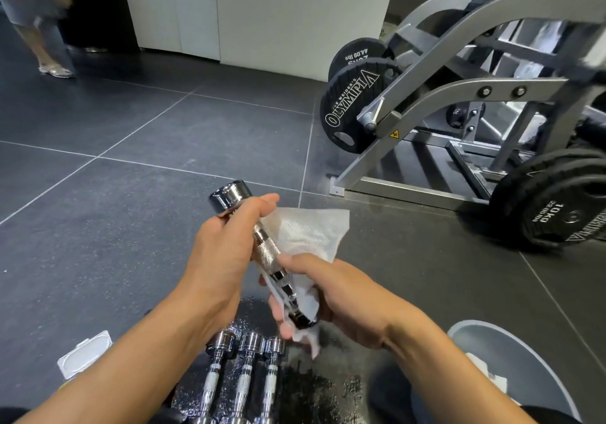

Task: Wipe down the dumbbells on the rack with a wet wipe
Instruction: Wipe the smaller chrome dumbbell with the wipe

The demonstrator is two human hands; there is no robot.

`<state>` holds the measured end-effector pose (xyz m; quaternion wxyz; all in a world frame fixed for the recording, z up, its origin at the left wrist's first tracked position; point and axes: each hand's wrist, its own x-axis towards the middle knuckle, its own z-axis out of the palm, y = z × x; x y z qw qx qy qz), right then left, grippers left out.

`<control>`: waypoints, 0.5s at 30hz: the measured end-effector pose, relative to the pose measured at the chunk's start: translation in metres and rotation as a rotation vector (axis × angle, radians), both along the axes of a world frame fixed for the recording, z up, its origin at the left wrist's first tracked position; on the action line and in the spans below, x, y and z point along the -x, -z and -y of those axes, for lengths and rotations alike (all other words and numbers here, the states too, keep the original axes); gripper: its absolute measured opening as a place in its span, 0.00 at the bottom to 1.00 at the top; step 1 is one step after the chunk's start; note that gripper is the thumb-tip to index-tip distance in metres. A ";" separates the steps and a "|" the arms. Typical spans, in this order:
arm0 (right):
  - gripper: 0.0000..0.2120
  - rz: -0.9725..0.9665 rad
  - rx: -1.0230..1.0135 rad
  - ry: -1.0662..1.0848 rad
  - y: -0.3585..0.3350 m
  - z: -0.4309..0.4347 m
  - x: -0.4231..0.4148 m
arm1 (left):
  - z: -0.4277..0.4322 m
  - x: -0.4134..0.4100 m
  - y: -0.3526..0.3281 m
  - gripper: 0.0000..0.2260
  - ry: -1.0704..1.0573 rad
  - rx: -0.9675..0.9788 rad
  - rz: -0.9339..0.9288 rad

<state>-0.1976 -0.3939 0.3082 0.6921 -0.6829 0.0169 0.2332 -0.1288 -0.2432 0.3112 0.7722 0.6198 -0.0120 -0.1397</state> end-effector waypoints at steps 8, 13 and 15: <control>0.23 0.130 0.046 0.164 0.009 0.000 -0.005 | 0.002 -0.004 0.001 0.20 -0.052 0.094 0.029; 0.28 -0.025 -0.042 0.201 0.013 0.001 -0.007 | 0.002 -0.004 -0.001 0.11 -0.029 0.126 -0.020; 0.24 -0.132 -0.161 0.244 0.015 0.000 -0.007 | 0.003 -0.005 -0.003 0.14 -0.046 0.191 -0.057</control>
